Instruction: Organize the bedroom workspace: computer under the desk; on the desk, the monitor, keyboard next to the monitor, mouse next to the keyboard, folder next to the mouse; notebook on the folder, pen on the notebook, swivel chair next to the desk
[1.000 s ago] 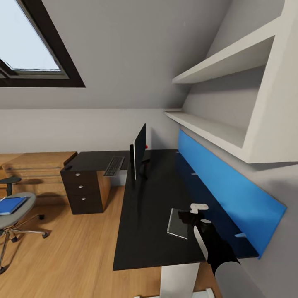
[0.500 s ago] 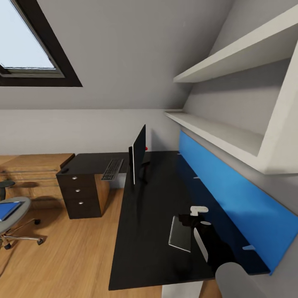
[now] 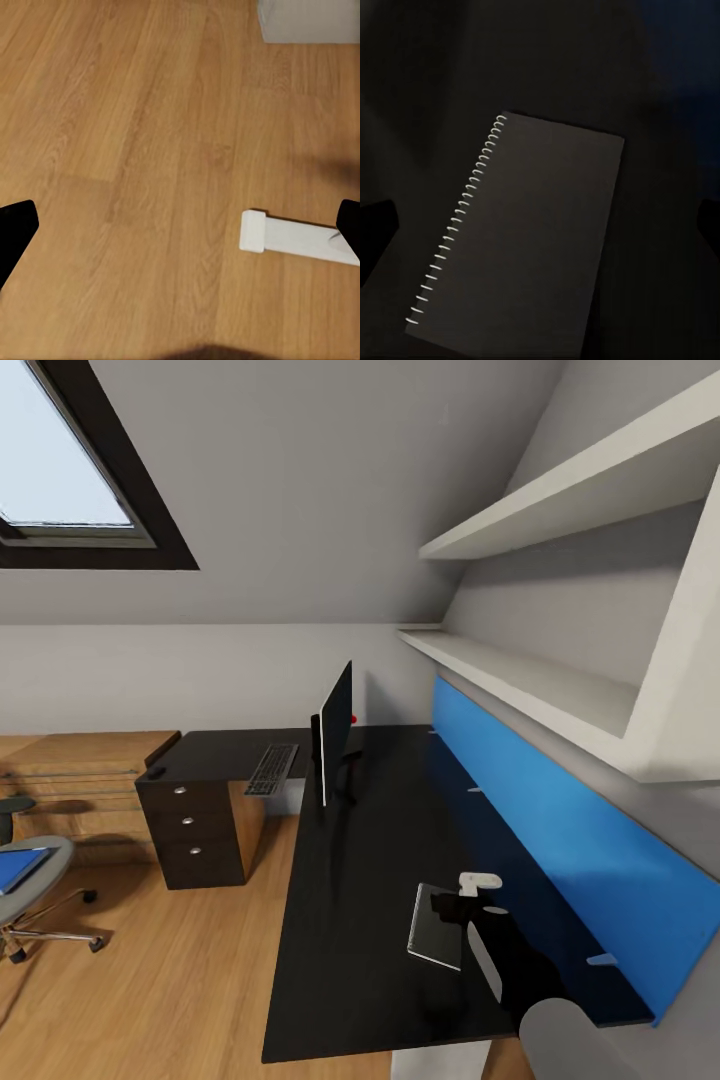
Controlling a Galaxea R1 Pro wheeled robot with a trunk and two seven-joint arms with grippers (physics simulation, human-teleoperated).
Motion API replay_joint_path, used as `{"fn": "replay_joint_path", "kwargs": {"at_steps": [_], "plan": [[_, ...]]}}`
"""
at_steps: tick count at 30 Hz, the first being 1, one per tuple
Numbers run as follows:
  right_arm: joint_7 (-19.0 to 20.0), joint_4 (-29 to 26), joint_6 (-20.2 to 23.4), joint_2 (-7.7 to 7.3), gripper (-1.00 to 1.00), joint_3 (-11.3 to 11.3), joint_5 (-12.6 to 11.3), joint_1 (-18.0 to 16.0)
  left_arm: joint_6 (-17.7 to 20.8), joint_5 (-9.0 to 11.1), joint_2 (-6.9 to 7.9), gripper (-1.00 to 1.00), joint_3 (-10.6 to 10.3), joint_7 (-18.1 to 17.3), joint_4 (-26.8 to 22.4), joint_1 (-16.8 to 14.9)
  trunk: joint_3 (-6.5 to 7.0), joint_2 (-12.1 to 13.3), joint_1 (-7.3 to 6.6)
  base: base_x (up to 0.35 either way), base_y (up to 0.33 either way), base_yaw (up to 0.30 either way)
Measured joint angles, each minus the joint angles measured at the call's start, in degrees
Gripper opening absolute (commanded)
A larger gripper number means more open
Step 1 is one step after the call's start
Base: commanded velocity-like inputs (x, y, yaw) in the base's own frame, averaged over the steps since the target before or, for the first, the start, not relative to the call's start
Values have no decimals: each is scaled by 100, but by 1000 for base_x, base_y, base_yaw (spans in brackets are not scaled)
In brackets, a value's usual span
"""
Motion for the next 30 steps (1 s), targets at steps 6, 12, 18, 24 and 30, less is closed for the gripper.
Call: {"fn": "replay_joint_path", "kwargs": {"at_steps": [6, 12, 18, 24, 30], "plan": [[-2, -29, 18, 6, 100, -15, -9, 0, 0, 0, 25, 100, 0, 0, 0, 0, 0, 0, 0, 0, 0, 0], [-13, -229, 19, 34, 100, -115, -65, 0, 0, 0, 40, 100, 15, 1, 0, 0, -6, 0, 0, 0, 0, 0], [-32, -347, 27, 55, 100, -174, -103, 0, 0, 2, 46, 100, 160, 11, 0, 0, -44, 0, 0, 0, 0, 0], [-32, -378, 24, 60, 100, -208, -112, 0, -1, 15, 48, 100, 285, 8, 0, 1, -95, 0, 0, 0, 0, 0], [-33, -387, 22, 53, 100, -263, -112, 0, -1, 18, 54, 100, 321, 7, 0, 1, -149, 0, 0, 0, 0, 0]]}}
